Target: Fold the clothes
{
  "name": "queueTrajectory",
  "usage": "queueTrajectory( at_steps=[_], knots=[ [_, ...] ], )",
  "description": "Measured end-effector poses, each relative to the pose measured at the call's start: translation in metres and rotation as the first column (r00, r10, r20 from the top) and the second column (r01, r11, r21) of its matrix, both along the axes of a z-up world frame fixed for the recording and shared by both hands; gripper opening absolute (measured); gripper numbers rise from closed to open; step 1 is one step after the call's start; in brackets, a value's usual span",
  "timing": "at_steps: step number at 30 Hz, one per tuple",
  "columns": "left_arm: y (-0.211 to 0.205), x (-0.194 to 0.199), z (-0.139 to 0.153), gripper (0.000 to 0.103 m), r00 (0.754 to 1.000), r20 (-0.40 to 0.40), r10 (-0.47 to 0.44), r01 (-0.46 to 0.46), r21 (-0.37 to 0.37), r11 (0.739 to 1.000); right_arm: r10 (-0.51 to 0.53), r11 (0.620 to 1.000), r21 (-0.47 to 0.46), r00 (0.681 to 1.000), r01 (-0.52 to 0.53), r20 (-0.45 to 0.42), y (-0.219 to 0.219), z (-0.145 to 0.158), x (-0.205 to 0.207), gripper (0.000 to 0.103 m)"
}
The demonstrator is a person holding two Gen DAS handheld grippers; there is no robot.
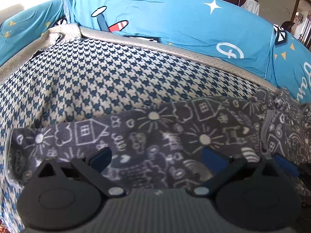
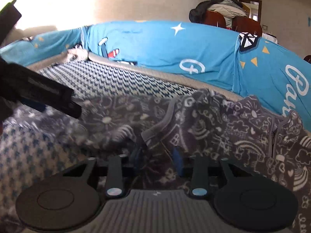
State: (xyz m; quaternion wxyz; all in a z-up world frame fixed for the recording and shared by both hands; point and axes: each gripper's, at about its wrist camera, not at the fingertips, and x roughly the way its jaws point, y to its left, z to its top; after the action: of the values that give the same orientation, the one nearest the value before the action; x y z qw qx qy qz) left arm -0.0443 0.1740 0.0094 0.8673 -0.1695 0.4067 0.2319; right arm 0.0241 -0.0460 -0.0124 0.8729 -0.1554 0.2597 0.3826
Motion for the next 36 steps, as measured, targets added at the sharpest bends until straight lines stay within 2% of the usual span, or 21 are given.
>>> queueTrajectory(
  at_steps=[3, 5, 8, 12, 15, 18, 20, 21, 24, 26, 27, 29, 31, 36],
  knots=[
    [0.007, -0.004, 0.0, 0.103, 1.0, 0.0, 0.016, -0.016, -0.008, 1.0, -0.014, 1.0, 0.004, 1.0, 0.014, 0.009, -0.002, -0.001, 0.0, 0.022],
    [0.012, -0.007, 0.002, 0.103, 0.999, 0.006, 0.034, -0.033, -0.009, 0.999, -0.025, 0.999, 0.02, 1.0, 0.024, 0.015, -0.005, 0.002, 0.0, 0.009],
    [0.023, -0.014, 0.009, 0.103, 0.997, 0.026, 0.068, -0.068, 0.002, 0.998, -0.013, 0.997, 0.07, 1.0, 0.014, -0.011, -0.01, 0.013, -0.005, 0.009],
    [0.048, -0.031, 0.021, 0.103, 0.988, 0.061, 0.141, -0.141, -0.005, 0.99, 0.075, 0.994, 0.087, 0.995, -0.068, -0.072, -0.012, 0.02, -0.015, 0.009],
    [0.067, -0.047, 0.025, 0.103, 0.979, 0.069, 0.191, -0.19, -0.024, 0.981, 0.13, 0.991, 0.047, 0.986, -0.125, -0.105, -0.008, 0.015, -0.019, 0.014],
    [0.083, -0.062, 0.027, 0.103, 0.972, 0.06, 0.226, -0.225, -0.014, 0.974, 0.142, 0.989, 0.054, 0.977, -0.135, -0.157, -0.009, 0.015, -0.018, 0.021],
    [0.093, -0.073, 0.027, 0.103, 0.965, 0.059, 0.254, -0.252, -0.03, 0.967, 0.145, 0.989, 0.061, 0.969, -0.136, -0.2, -0.012, 0.018, -0.018, 0.035],
    [0.099, -0.079, 0.026, 0.103, 0.961, 0.059, 0.269, -0.267, -0.041, 0.963, 0.141, 0.989, 0.065, 0.966, -0.13, -0.218, -0.014, 0.02, -0.018, 0.037],
    [0.113, -0.089, 0.021, 0.103, 0.952, 0.05, 0.301, -0.296, -0.087, 0.951, 0.08, 0.993, 0.11, 0.959, -0.052, -0.272, -0.025, 0.026, -0.016, 0.047],
    [0.119, -0.093, 0.016, 0.103, 0.95, 0.042, 0.311, -0.304, -0.12, 0.945, 0.047, 0.99, 0.141, 0.954, -0.005, -0.296, -0.033, 0.032, -0.017, 0.058],
    [0.122, -0.095, 0.013, 0.103, 0.95, 0.038, 0.311, -0.304, -0.133, 0.943, 0.035, 0.988, 0.156, 0.952, 0.014, -0.305, -0.037, 0.035, -0.017, 0.06],
    [0.125, -0.098, 0.008, 0.103, 0.95, 0.026, 0.312, -0.305, -0.147, 0.941, 0.018, 0.985, 0.168, 0.955, 0.033, -0.296, -0.043, 0.043, -0.021, 0.071],
    [0.125, -0.105, 0.005, 0.103, 0.948, 0.022, 0.319, -0.312, -0.152, 0.938, 0.002, 0.983, 0.177, 0.961, 0.048, -0.275, -0.049, 0.049, -0.028, 0.077],
    [0.131, -0.118, 0.006, 0.103, 0.936, 0.042, 0.35, -0.34, -0.149, 0.929, 0.004, 0.973, 0.219, 0.942, 0.074, -0.336, -0.06, 0.053, -0.029, 0.077]
  ],
)
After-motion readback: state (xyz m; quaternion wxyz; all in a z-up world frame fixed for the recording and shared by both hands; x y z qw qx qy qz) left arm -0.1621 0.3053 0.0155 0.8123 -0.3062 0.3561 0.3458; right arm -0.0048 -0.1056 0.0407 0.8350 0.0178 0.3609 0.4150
